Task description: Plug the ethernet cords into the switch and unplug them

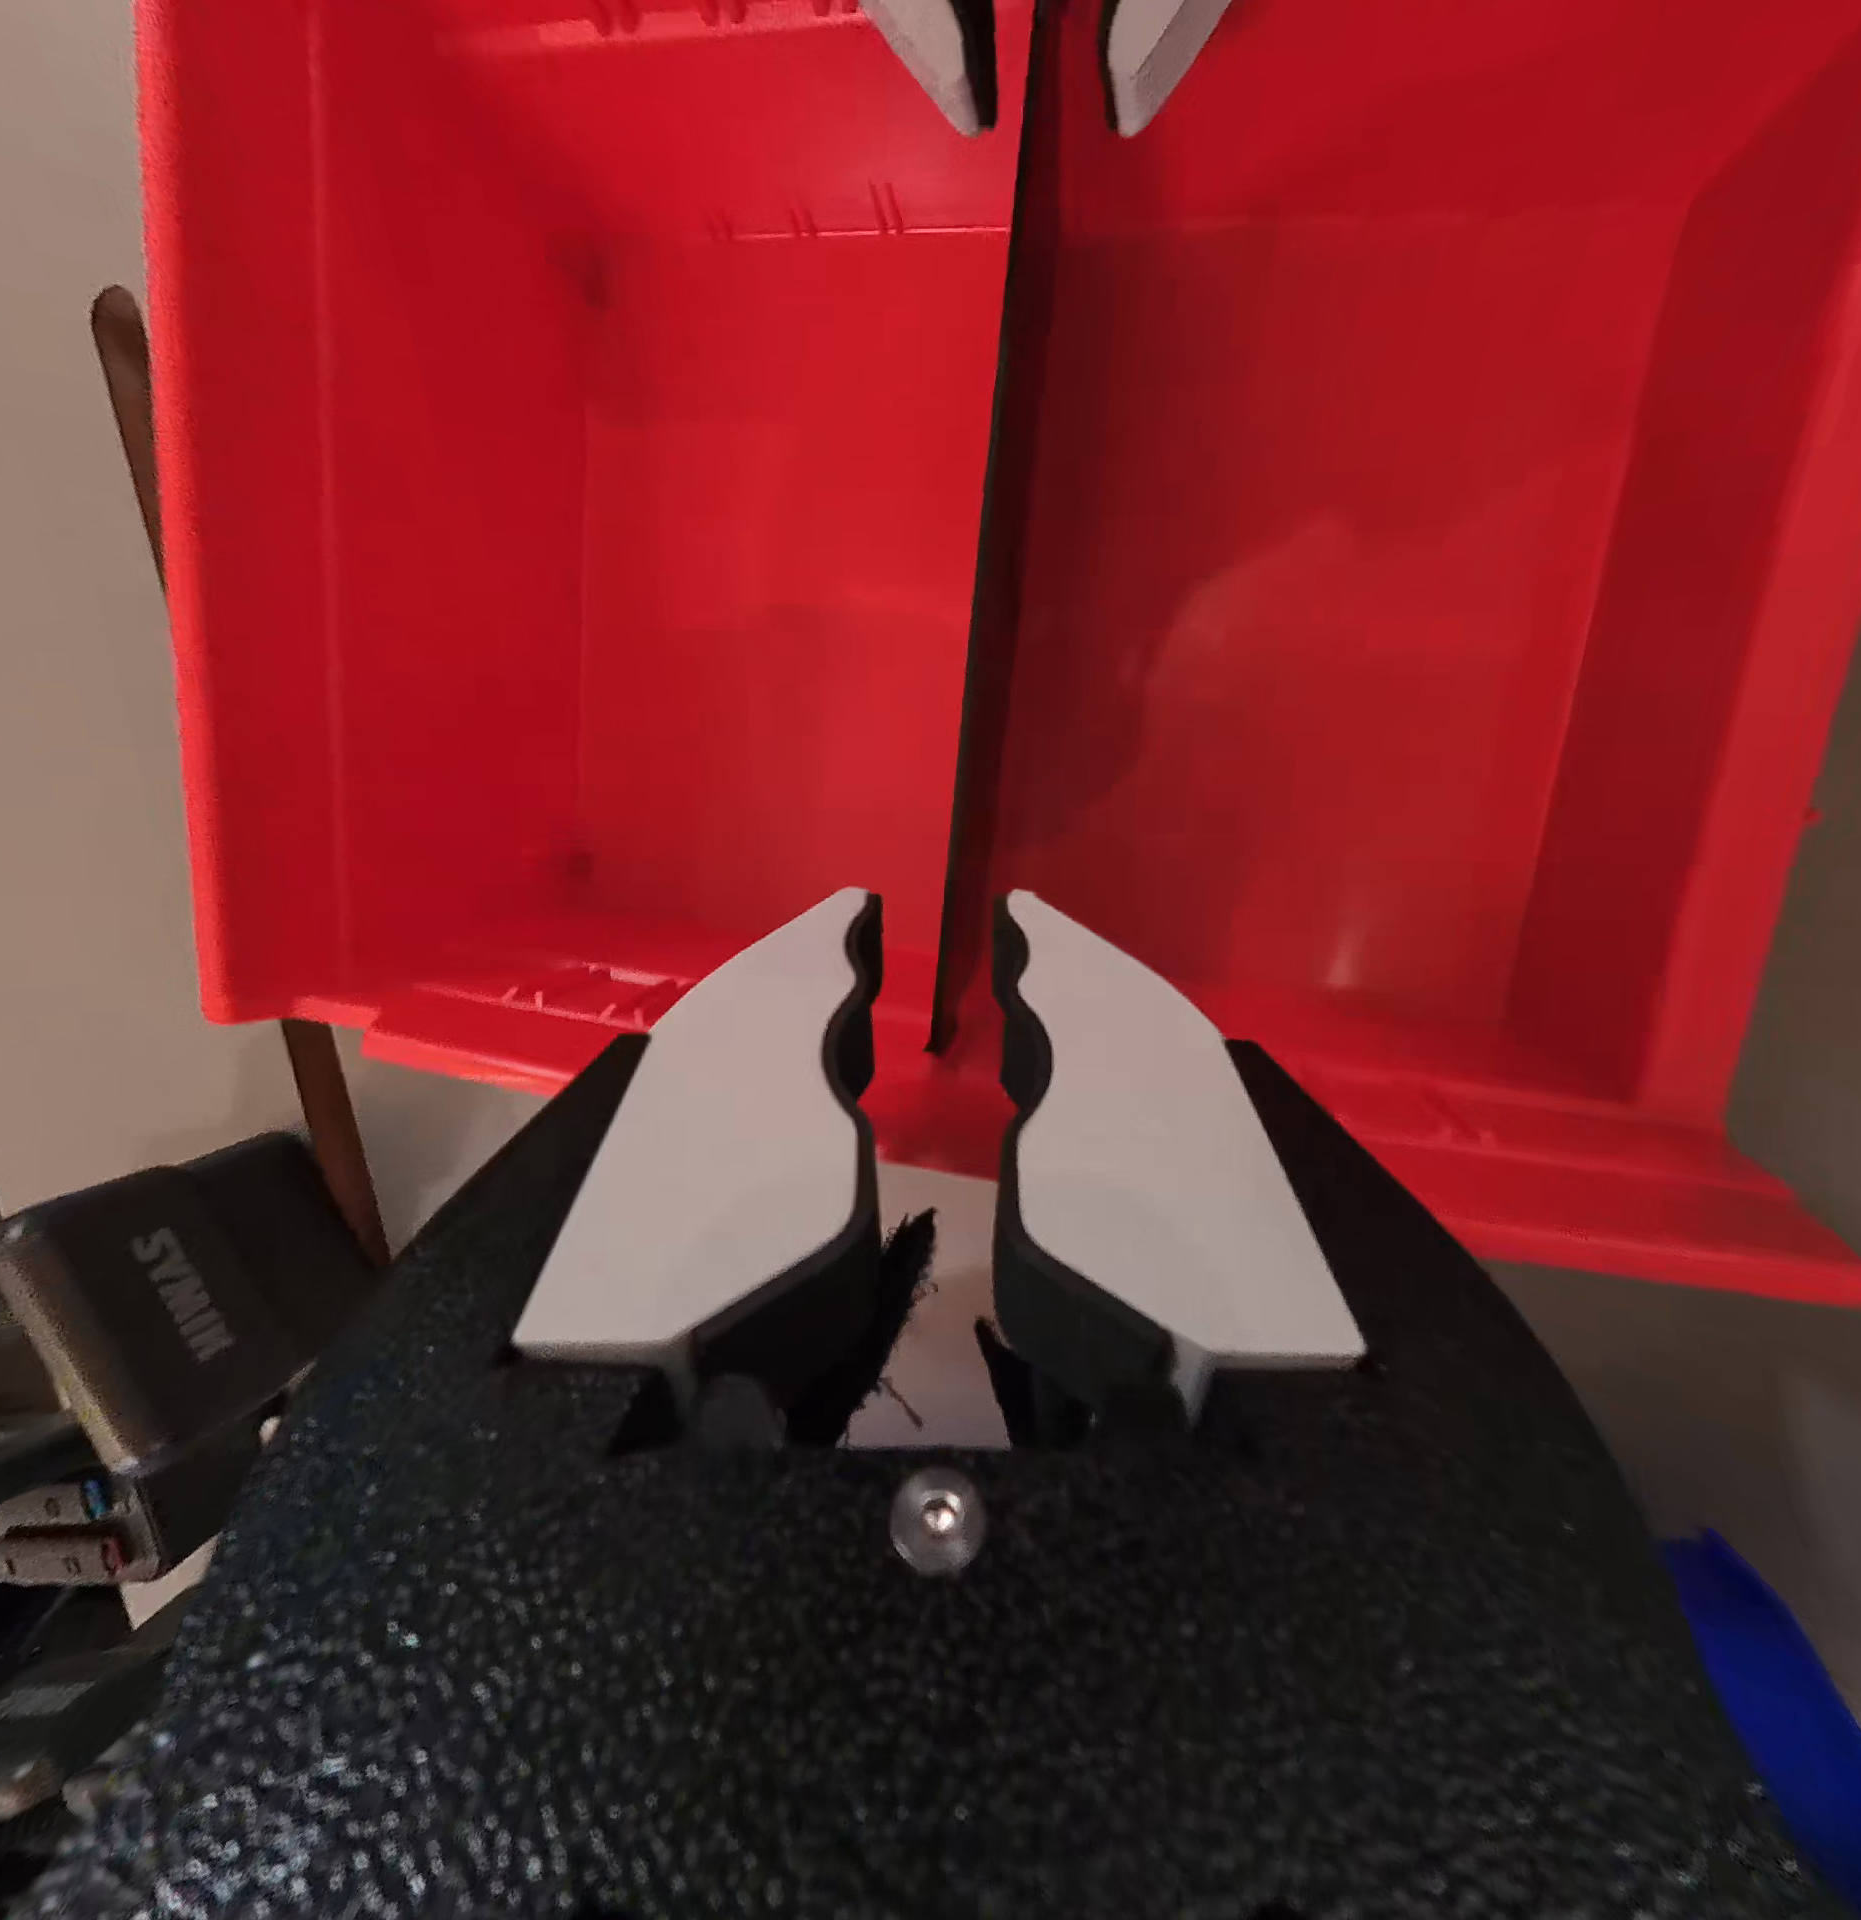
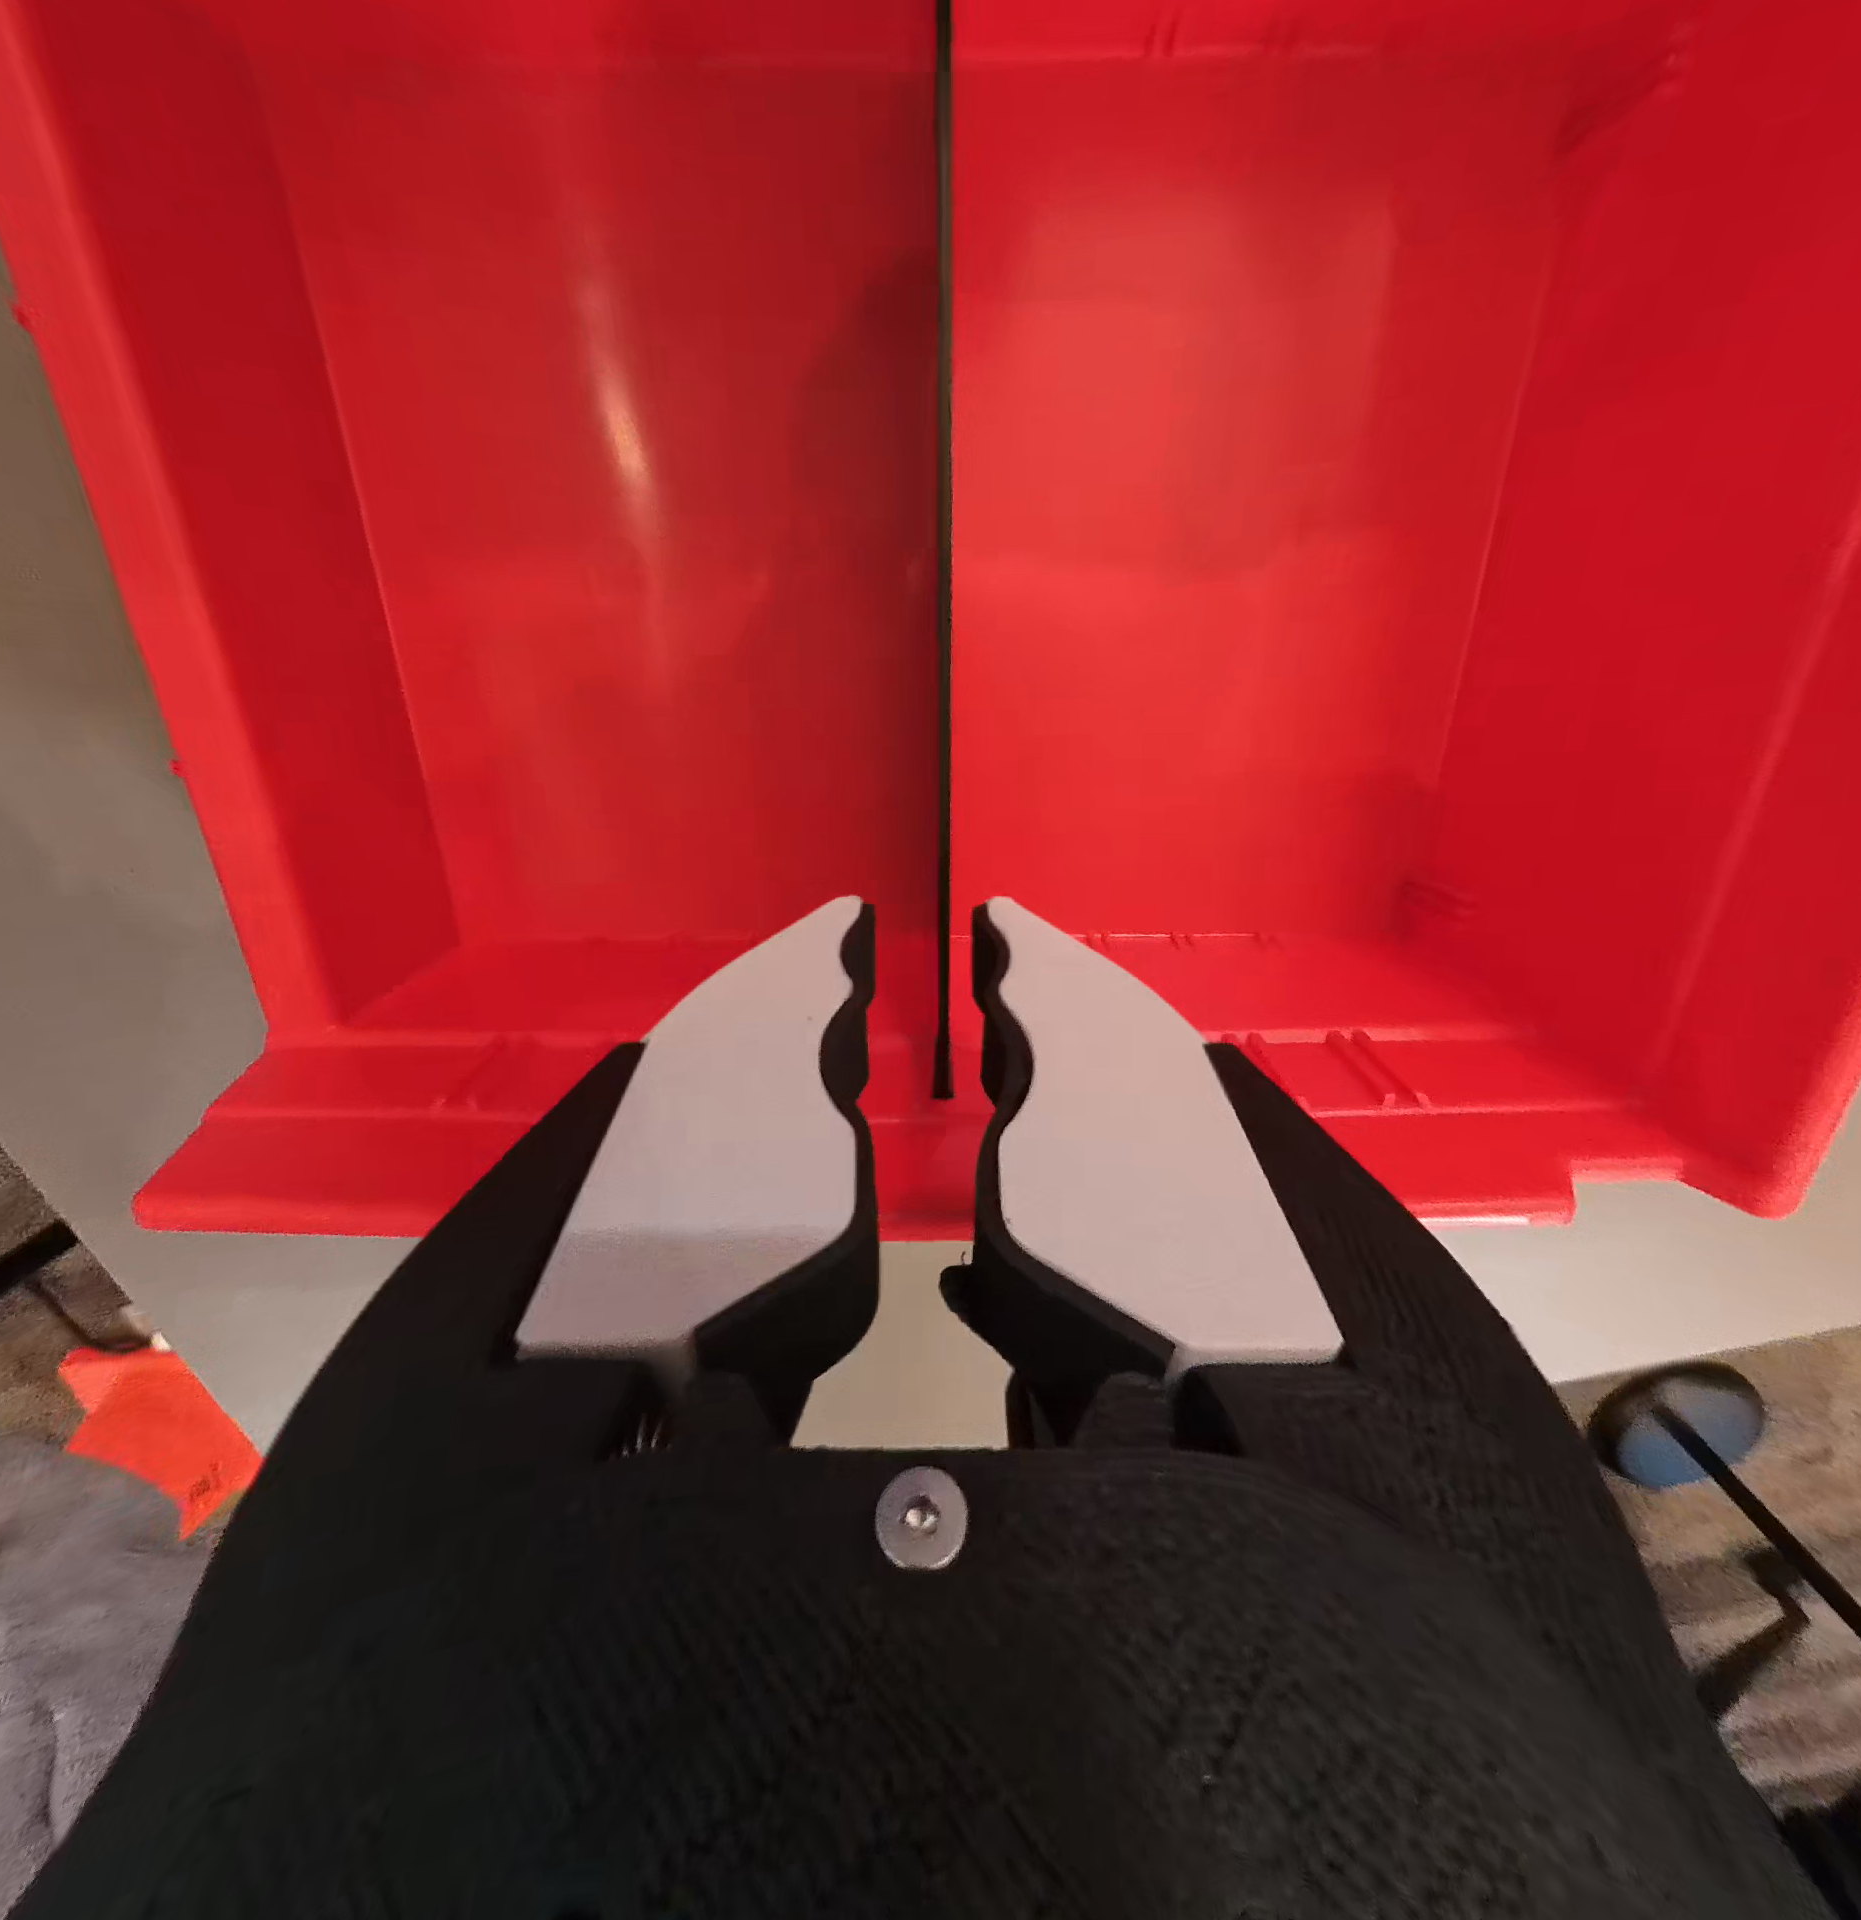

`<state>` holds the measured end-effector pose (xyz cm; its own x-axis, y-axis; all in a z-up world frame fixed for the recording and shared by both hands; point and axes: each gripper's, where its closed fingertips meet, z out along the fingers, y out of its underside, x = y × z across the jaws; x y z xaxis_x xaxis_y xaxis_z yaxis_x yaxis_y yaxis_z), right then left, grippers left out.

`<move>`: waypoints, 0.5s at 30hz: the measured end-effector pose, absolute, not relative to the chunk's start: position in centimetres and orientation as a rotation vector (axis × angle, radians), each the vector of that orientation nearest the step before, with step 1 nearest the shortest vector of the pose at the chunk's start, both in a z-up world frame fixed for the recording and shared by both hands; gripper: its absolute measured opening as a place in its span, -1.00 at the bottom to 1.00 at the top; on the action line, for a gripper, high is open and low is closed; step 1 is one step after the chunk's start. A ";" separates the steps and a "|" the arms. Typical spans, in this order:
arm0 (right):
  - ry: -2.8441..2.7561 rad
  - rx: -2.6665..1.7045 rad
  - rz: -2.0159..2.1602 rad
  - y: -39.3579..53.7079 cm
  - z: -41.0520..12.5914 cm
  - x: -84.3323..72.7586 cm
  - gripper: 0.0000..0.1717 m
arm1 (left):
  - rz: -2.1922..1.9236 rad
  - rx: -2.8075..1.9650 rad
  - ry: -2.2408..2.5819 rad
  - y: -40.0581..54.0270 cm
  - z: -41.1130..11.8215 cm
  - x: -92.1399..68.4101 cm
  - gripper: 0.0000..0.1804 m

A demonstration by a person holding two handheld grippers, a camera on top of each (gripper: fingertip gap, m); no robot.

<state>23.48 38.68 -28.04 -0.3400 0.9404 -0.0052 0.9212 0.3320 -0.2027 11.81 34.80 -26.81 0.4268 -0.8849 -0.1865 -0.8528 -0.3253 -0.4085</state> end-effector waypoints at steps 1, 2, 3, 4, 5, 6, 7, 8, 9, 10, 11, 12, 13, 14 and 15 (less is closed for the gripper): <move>-2.473 -1.737 0.252 38.7 -28.2 23.5 -0.87 | -0.107 -2.239 1.471 34.9 -27.0 12.1 -0.83; -2.467 -1.739 0.252 38.8 -28.2 23.5 -0.94 | -0.111 -2.238 1.473 35.0 -27.1 12.3 -0.89; -2.462 -1.740 0.259 38.8 -28.1 23.4 -1.00 | -0.103 -2.240 1.475 35.1 -27.3 12.4 -0.94; -2.462 -1.741 0.263 38.9 -28.1 23.4 -1.00 | -0.094 -2.244 1.479 35.3 -27.4 12.4 -1.00; -2.464 -1.746 0.273 38.9 -28.2 23.5 -1.00 | -0.085 -2.247 1.477 35.4 -27.4 12.3 -1.00; -2.464 -1.755 0.283 38.9 -28.2 23.4 -1.00 | -0.079 -2.256 1.479 35.5 -27.5 12.3 -1.00; -2.465 -1.763 0.288 39.0 -28.2 23.4 -1.00 | -0.074 -2.265 1.477 35.6 -27.6 12.2 -1.00; -2.468 -1.768 0.289 39.0 -28.2 23.4 -1.00 | -0.071 -2.272 1.475 35.7 -27.6 12.2 -1.00; -2.472 -1.773 0.290 39.1 -28.2 23.4 -1.00 | -0.074 -2.278 1.475 35.7 -27.6 12.2 -1.00; -2.475 -1.778 0.289 39.1 -28.2 23.4 -1.00 | -0.080 -2.287 1.471 35.8 -27.7 12.2 -1.00; -2.480 -1.779 0.286 39.1 -28.2 23.4 -1.00 | -0.083 -2.295 1.465 35.9 -27.7 12.2 -1.00; -2.484 -1.780 0.283 39.0 -28.2 23.4 -1.00 | -0.081 -2.304 1.461 35.9 -27.9 12.1 -1.00; -2.489 -1.780 0.280 39.0 -28.2 23.4 -1.00 | -0.083 -2.312 1.461 35.9 -27.9 12.1 -1.00; -2.492 -1.780 0.277 39.0 -28.3 23.4 -1.00 | -0.078 -2.314 1.466 35.9 -27.9 12.1 -1.00; -2.493 -1.780 0.277 39.0 -28.3 23.4 -1.00 | -0.064 -2.314 1.474 36.0 -27.9 12.1 -1.00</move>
<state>23.40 39.01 -28.28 -0.3287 0.9431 -0.0504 0.9311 0.3147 -0.1844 12.10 35.98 -27.95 0.4447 -0.8795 -0.1697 -0.8613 -0.3679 -0.3504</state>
